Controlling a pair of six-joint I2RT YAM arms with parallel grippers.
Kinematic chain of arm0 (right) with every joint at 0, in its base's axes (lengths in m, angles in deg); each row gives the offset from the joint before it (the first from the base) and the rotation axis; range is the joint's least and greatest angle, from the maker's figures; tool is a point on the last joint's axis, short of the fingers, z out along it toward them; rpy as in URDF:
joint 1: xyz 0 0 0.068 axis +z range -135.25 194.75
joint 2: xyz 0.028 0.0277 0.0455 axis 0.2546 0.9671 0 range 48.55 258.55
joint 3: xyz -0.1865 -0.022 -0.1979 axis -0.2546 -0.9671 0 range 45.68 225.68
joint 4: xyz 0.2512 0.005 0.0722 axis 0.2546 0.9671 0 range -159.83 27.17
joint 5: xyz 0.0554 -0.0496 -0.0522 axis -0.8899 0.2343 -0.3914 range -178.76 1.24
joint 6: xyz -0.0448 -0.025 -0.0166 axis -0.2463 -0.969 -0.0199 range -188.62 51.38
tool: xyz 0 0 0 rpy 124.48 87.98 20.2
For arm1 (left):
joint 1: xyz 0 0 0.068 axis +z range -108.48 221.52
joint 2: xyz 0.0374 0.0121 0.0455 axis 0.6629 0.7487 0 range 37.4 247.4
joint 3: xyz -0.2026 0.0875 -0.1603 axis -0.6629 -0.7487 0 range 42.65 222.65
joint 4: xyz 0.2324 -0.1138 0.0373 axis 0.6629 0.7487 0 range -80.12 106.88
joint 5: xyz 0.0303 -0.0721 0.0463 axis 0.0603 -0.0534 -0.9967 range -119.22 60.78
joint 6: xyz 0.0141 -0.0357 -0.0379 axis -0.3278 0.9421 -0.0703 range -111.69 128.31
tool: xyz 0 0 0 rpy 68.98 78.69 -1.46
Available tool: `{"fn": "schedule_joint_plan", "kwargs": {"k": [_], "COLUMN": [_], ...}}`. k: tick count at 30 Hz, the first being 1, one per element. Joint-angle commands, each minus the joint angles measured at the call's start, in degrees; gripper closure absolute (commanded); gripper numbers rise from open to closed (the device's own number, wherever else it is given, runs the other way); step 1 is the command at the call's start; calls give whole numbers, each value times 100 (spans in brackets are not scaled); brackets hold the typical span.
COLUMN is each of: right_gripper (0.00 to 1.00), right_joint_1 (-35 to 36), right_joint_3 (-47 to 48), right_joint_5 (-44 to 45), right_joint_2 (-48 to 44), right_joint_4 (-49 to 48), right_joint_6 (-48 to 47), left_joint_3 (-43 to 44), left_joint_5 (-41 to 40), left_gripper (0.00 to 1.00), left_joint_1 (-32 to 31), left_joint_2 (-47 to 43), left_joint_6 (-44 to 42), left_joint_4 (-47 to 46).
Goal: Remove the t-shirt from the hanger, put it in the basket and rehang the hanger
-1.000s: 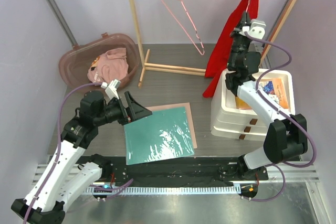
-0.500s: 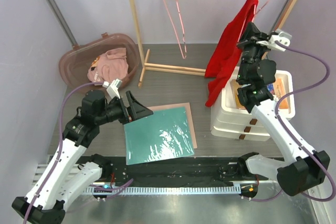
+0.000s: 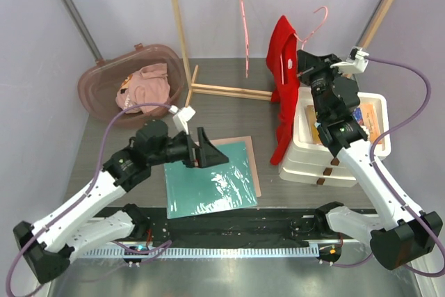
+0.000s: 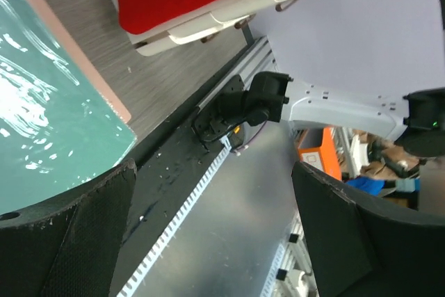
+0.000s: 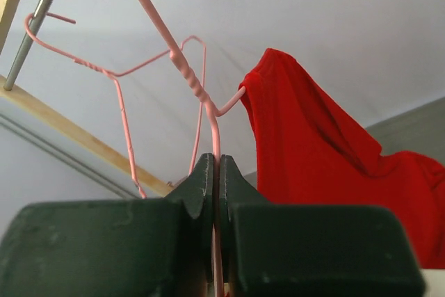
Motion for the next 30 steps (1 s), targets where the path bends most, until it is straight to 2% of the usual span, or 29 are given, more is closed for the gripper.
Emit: {"fn": "schedule_joint_plan", "kwargs": {"k": [1,4,7,14,18,22,26,30], "right_gripper": [99,99,99,99,99,99,99,99], "right_joint_1": [34,42,77,358,499,570,640,666], "right_joint_3": [147,392,638,1140,1290,1220,1193,1097], "right_joint_5": [-369,-361,-107,509,536,624,729,756], "right_joint_2": [-232,-92,57,356,497,489,506,462], "right_joint_4": [312,744,1051,1351,1342,1281,1272,1246], "right_joint_6": [1139,1570,1948,2362,2450,2511,2503,2547], "left_joint_3": [470,865,1226,2113,2360,2536,2589,2527], "left_joint_5": [-1466,-2197,-2507,-2824,-3192,-3202,-2632,-2736], "left_gripper": [8,9,7,3,3,6,12,18], "left_joint_1": [-1170,-1752,-1999,-2035,-2035,-2035,-2035,-2035], "left_joint_2": [309,696,1153,2120,2621,2885,3087,3202], "left_joint_6": [-456,-974,-1422,-2161,-2592,-2839,-2760,-2672], "left_joint_4": [-785,-821,-917,-1032,-1251,-1445,-1655,-1753]}}
